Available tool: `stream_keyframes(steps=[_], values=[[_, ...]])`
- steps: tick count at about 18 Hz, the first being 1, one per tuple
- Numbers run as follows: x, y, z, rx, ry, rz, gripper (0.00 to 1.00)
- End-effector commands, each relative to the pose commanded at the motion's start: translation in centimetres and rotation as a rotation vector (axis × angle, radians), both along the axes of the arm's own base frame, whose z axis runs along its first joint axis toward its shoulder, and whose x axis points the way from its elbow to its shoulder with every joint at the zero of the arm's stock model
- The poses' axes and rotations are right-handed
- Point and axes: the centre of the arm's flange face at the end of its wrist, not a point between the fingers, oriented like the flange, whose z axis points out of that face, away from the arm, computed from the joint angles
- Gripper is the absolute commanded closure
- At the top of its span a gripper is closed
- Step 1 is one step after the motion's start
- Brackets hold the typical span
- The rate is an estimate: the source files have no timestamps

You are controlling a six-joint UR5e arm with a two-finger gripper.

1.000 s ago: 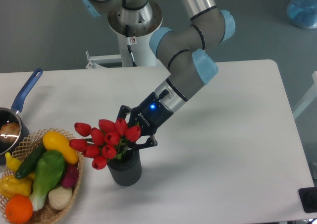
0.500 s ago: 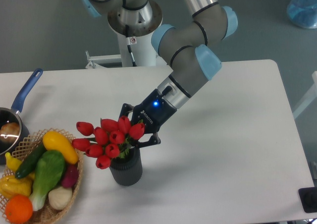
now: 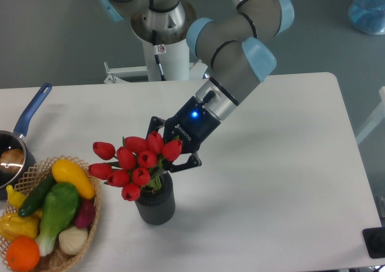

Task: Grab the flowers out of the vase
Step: 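Lift the tulip bunch straight up out of the black vase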

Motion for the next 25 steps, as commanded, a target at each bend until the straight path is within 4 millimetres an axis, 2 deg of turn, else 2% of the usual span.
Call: stream_keyframes(steps=[6,21,25], values=[[-0.8,-1.3,2.9,0.064,-0.038,0.029,0.70],[1.2,-1.7,5.0,0.065,-0.084,0.039,0.70],[1.8,-2.2,6.3,0.061,-0.117,0.061,0.70]])
